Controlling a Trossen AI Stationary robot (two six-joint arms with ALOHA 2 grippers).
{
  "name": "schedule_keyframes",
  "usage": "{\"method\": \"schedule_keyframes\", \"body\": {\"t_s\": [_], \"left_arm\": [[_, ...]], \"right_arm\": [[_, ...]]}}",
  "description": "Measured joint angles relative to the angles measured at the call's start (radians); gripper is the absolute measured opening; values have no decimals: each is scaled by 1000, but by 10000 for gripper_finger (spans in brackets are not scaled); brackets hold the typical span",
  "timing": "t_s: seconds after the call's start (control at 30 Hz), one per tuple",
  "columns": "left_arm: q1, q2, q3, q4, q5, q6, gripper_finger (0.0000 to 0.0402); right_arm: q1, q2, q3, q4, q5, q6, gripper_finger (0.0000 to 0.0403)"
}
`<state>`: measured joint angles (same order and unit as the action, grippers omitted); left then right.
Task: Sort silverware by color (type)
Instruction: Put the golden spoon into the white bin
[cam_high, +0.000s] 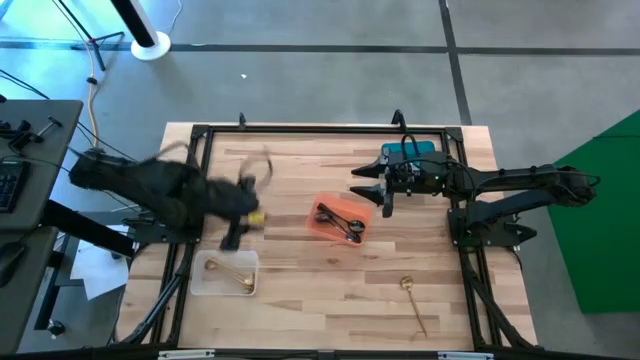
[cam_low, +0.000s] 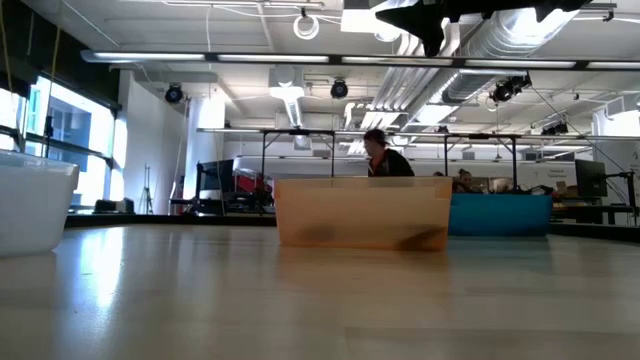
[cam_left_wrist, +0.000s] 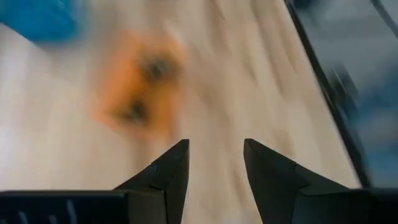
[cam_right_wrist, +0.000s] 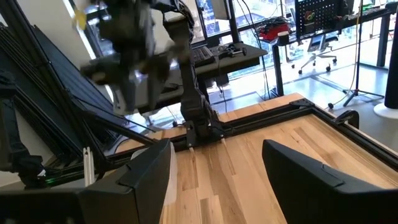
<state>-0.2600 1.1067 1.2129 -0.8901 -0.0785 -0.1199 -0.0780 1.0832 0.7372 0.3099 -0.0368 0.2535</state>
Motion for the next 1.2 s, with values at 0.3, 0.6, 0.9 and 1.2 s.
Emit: {"method": "schedule_keyframes", "body": {"t_s": [0.3,0.6,0.9,1.2], "left_arm": [[277,-1,21,473,-25,85,145],[352,-6,-276,956,119,-33,145],[352,-7,-364,1181,99,-51,145],[351,-7,-364,1174,65,0,145]], "right_arm": [[0,0,0,9,0,0,239],[0,0,0,14,0,-13,239],[0,0,0,32,0,-60,239],[0,0,0,32,0,-45,239]]}}
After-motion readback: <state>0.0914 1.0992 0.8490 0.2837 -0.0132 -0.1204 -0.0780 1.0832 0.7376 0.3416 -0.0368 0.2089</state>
